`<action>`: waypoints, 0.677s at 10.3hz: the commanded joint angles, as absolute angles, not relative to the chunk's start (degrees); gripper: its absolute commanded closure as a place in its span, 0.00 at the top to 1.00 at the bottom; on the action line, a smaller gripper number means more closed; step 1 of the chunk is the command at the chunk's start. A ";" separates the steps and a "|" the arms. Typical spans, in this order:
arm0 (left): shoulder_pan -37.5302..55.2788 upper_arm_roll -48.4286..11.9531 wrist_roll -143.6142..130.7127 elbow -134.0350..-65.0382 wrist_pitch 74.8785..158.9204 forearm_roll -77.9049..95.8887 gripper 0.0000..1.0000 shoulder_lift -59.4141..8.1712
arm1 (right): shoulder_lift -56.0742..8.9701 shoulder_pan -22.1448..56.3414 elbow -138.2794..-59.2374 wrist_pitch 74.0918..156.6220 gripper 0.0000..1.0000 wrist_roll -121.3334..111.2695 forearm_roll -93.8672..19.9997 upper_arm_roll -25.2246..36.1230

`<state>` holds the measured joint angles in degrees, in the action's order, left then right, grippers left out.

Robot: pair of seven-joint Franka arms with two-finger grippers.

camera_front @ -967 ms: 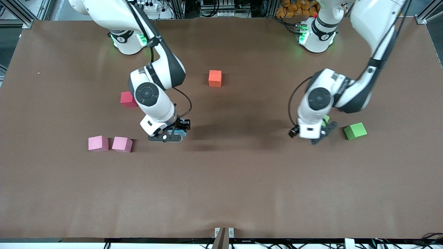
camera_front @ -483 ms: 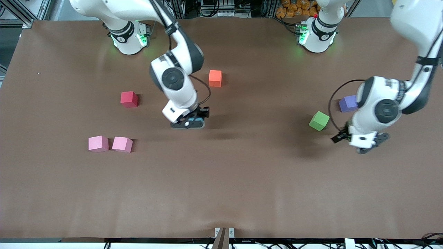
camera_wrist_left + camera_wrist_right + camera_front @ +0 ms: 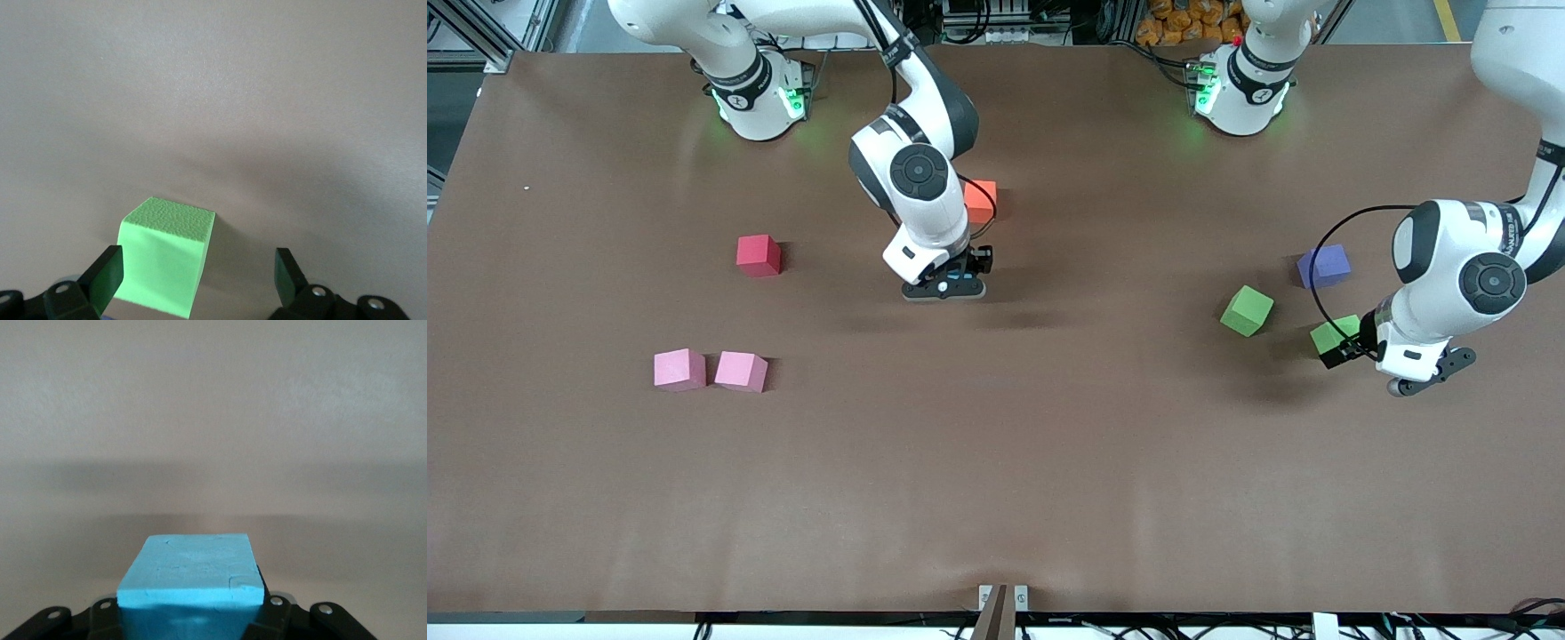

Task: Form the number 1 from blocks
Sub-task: 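Carry the cyan cube toward the orange cube while the left gripper grasps a green cube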

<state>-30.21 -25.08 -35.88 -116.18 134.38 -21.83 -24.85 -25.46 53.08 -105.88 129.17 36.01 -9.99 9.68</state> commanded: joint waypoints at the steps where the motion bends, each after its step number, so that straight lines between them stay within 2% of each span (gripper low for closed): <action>1: -31.38 -25.84 -33.94 -116.98 135.97 -22.94 1.00 -26.36 | -22.85 56.76 -109.60 129.81 0.57 36.56 -13.34 10.63; 4: -32.61 -25.75 -30.94 -117.07 135.97 -24.60 1.00 -28.03 | -22.68 60.81 -111.17 129.99 0.57 40.95 -15.56 10.63; 7: -33.22 -25.66 -30.67 -117.16 135.79 -26.63 1.00 -28.39 | -19.87 62.05 -119.07 136.83 0.57 41.13 -15.56 10.28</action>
